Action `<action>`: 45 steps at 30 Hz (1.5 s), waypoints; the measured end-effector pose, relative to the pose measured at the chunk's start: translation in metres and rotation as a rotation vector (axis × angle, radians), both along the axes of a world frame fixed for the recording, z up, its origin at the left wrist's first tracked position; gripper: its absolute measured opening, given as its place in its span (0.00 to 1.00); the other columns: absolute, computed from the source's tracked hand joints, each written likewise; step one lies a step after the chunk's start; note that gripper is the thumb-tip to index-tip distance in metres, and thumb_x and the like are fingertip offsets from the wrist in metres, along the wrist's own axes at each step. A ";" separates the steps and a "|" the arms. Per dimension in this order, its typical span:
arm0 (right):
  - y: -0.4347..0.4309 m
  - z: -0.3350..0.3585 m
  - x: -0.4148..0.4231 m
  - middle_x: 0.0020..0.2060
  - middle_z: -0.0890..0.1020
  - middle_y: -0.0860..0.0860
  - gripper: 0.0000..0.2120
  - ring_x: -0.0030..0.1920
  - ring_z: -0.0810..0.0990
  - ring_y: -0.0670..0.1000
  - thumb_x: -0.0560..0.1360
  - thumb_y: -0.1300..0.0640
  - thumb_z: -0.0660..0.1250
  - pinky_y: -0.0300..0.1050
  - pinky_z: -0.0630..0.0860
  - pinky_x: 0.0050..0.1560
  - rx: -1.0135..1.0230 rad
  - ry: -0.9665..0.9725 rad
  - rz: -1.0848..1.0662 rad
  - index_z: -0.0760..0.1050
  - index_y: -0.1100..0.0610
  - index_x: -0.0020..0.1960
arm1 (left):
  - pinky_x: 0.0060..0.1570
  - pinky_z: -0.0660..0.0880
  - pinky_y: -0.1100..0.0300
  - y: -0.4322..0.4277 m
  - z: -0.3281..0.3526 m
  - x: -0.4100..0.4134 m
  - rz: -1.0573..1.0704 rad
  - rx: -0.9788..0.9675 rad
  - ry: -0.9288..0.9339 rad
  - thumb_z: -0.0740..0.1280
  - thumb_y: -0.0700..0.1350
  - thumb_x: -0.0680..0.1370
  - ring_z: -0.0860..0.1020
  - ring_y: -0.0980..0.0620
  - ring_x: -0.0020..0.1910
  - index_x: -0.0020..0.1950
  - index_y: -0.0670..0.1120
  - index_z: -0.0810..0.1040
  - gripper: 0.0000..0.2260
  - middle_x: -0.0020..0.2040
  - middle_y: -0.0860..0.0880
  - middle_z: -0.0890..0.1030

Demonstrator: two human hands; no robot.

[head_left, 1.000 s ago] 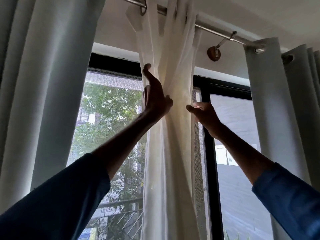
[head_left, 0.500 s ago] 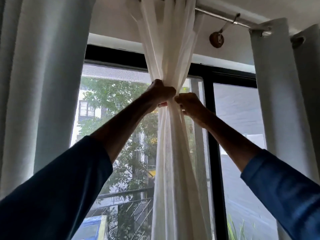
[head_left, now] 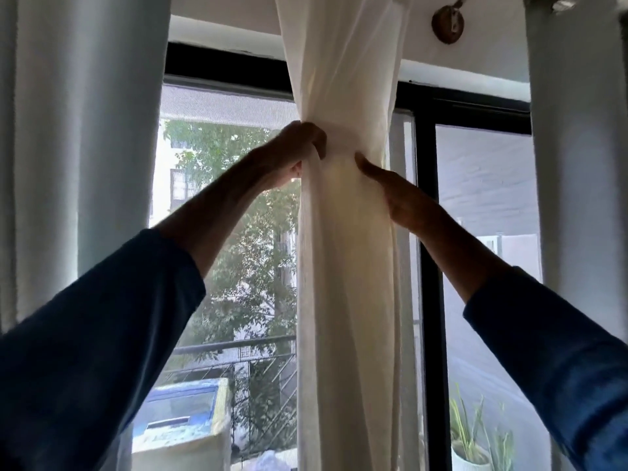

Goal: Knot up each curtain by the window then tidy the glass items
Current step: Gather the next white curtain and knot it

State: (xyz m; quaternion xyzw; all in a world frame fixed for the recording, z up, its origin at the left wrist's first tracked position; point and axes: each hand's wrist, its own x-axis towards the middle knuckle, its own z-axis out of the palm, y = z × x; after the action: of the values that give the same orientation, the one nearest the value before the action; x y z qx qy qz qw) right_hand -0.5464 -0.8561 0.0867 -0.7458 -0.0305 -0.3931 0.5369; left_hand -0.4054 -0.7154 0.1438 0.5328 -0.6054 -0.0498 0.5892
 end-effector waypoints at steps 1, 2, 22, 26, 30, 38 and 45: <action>-0.004 -0.001 0.002 0.57 0.85 0.51 0.17 0.57 0.84 0.49 0.82 0.45 0.62 0.42 0.81 0.52 -0.001 0.003 -0.019 0.79 0.55 0.63 | 0.44 0.64 0.53 0.000 -0.001 0.002 -0.011 0.005 0.010 0.64 0.37 0.54 0.66 0.45 0.43 0.29 0.47 0.72 0.07 0.40 0.45 0.66; -0.002 -0.003 0.001 0.57 0.85 0.52 0.18 0.57 0.84 0.50 0.81 0.45 0.63 0.42 0.81 0.52 -0.016 0.019 -0.032 0.80 0.55 0.62 | 0.45 0.63 0.52 -0.001 -0.001 0.004 -0.019 0.017 0.014 0.64 0.37 0.54 0.65 0.45 0.45 0.31 0.46 0.71 0.09 0.40 0.46 0.66; -0.019 -0.195 0.003 0.51 0.86 0.59 0.17 0.52 0.86 0.59 0.70 0.59 0.79 0.52 0.83 0.53 -0.010 0.090 -0.300 0.83 0.66 0.56 | 0.46 0.80 0.46 -0.018 -0.208 0.026 0.448 0.262 -0.418 0.66 0.62 0.65 0.80 0.43 0.46 0.51 0.37 0.77 0.29 0.46 0.41 0.80; -0.021 -0.264 0.001 0.46 0.87 0.60 0.17 0.47 0.87 0.60 0.69 0.57 0.80 0.55 0.84 0.48 0.033 0.143 -0.390 0.83 0.68 0.51 | 0.42 0.76 0.45 -0.019 -0.281 0.014 0.485 0.292 -0.422 0.68 0.52 0.77 0.74 0.47 0.39 0.46 0.39 0.72 0.16 0.38 0.45 0.71; -0.017 -0.332 -0.008 0.42 0.87 0.61 0.16 0.38 0.86 0.54 0.69 0.56 0.80 0.52 0.83 0.41 0.112 0.198 -0.461 0.84 0.68 0.46 | 0.30 0.67 0.57 -0.012 -0.335 -0.002 0.553 0.322 -0.432 0.66 0.50 0.80 0.67 0.49 0.32 0.34 0.46 0.62 0.19 0.33 0.50 0.65; -0.013 -0.396 -0.026 0.28 0.82 0.48 0.15 0.28 0.79 0.39 0.72 0.57 0.77 0.35 0.76 0.30 0.028 0.311 -0.571 0.82 0.70 0.39 | 0.37 0.62 0.53 0.002 -0.395 -0.034 0.582 0.399 -0.434 0.64 0.50 0.81 0.64 0.48 0.33 0.42 0.40 0.68 0.16 0.32 0.49 0.63; -0.008 -0.418 -0.017 0.31 0.81 0.57 0.27 0.32 0.80 0.56 0.70 0.35 0.72 0.46 0.75 0.33 -0.202 0.346 -1.060 0.78 0.62 0.35 | 0.37 0.74 0.49 -0.002 -0.412 -0.054 0.594 0.367 -0.475 0.64 0.52 0.81 0.74 0.42 0.36 0.46 0.34 0.75 0.20 0.39 0.37 0.77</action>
State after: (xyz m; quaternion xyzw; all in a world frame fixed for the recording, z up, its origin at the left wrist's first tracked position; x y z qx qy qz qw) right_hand -0.5631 -0.8640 -0.3309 -0.7603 0.3990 -0.4762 0.1895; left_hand -0.4597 -0.7170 -0.2685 0.7767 -0.5258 0.1395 0.3174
